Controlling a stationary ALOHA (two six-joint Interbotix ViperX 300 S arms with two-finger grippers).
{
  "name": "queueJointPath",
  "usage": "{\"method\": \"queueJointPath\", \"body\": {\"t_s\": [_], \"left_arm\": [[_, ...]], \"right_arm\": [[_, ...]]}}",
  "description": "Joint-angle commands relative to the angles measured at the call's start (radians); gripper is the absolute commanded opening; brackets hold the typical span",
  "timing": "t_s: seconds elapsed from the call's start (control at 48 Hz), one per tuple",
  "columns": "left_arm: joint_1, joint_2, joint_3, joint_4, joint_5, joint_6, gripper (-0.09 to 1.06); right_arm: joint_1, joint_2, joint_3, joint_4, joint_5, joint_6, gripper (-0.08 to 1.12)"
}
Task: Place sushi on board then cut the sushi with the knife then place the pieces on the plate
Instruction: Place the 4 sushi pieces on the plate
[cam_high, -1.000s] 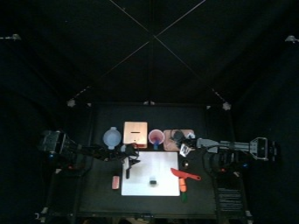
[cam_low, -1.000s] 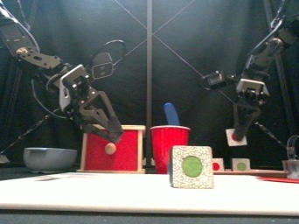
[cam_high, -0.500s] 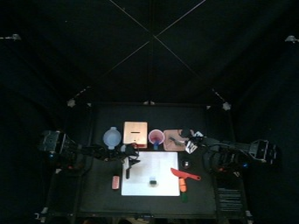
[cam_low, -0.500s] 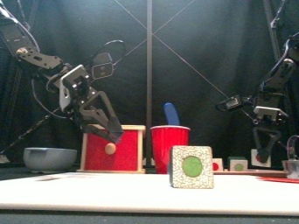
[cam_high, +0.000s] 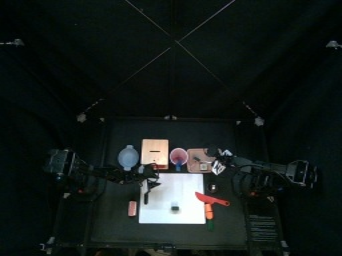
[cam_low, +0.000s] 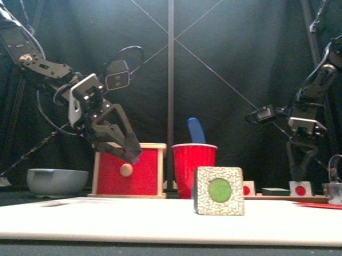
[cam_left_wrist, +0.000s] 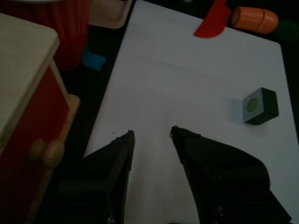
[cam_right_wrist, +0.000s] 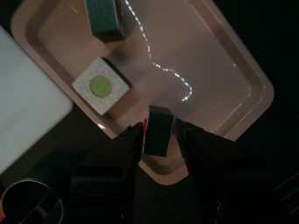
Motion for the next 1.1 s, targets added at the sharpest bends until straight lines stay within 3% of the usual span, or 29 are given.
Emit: {"method": "queueJointPath", "body": {"t_s": [0.021, 0.208, 0.521, 0.688, 0.875, 1.104], "left_arm": [[0.002, -0.005, -0.021, -0.002, -0.005, 0.0, 0.79], [0.003, -0.005, -0.023, -0.002, -0.005, 0.0, 0.79], [0.002, -0.005, -0.023, -0.002, -0.005, 0.0, 0.79], [0.005, -0.005, -0.021, -0.002, -0.005, 0.0, 0.79], [0.005, -0.005, -0.023, -0.002, -0.005, 0.0, 0.79], [0.009, -0.005, -0.018, -0.002, -0.005, 0.002, 0.79]], "right_arm": [[0.029, -0.054, -0.064, 0.029, 0.011, 0.002, 0.74], [0.206, -0.067, -0.17, 0.095, -0.023, 0.002, 0.74], [0.554, 0.044, -0.288, 0.189, -0.215, 0.006, 0.74], [0.647, 0.164, -0.342, 0.27, -0.224, 0.003, 0.74], [0.715, 0.276, -0.419, 0.285, -0.221, 0.006, 0.76], [0.727, 0.408, -0.495, 0.278, -0.19, 0.002, 0.87]]}}
